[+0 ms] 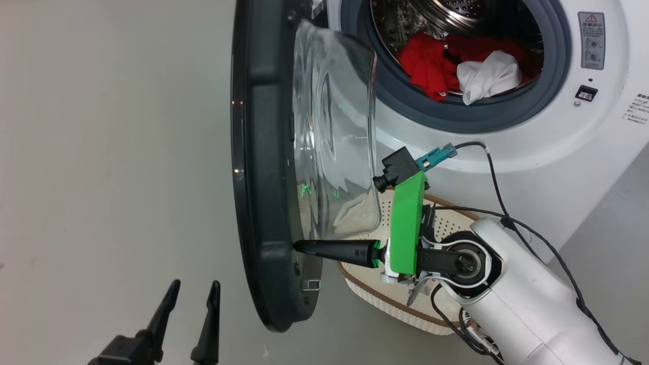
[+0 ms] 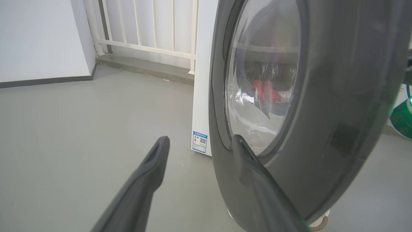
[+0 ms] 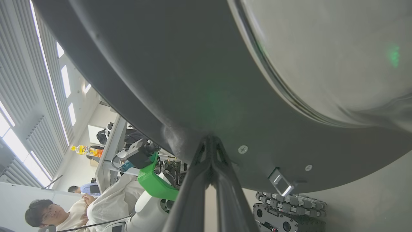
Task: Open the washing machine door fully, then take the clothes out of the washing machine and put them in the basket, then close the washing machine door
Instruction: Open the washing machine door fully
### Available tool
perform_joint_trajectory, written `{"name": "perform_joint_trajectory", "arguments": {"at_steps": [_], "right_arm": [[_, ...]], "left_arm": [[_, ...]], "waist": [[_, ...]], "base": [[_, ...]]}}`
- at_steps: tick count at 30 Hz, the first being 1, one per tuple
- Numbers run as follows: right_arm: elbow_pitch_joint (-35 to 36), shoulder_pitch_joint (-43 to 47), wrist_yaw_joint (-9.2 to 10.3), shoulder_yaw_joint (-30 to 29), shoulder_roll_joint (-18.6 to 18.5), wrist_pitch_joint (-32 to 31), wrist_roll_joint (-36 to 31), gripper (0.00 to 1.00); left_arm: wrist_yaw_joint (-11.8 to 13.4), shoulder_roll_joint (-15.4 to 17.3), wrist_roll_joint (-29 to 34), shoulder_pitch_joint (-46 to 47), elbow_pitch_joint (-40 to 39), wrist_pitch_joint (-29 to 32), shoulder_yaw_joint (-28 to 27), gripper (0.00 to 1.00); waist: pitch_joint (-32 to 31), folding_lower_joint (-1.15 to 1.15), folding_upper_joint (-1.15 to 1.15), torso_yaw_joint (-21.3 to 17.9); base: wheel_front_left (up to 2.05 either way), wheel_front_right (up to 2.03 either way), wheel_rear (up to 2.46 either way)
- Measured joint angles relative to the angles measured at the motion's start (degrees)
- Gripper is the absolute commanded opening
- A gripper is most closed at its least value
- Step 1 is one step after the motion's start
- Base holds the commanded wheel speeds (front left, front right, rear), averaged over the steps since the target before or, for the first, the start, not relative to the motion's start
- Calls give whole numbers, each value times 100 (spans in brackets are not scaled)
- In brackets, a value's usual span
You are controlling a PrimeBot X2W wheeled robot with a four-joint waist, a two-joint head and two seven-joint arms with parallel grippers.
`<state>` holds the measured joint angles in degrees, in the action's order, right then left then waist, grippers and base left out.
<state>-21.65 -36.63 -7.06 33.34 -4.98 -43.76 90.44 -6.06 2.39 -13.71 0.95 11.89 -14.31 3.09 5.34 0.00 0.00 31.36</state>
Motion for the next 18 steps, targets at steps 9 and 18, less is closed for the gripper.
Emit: {"name": "perform_joint_trajectory", "arguments": {"at_steps": [9,18], "right_arm": [[-12,-13,0,69,7,59,25,38],[24,224,0,20,-152,381,-94,100]], "left_arm": [[1,0,0,-3,-1,0,-37,100],[-9,1,3,-2,126,0,2,100]], "waist": [[-16,0,0,-8],[-90,0,0,-54]], "base": [[0,0,0],[0,0,0]]}}
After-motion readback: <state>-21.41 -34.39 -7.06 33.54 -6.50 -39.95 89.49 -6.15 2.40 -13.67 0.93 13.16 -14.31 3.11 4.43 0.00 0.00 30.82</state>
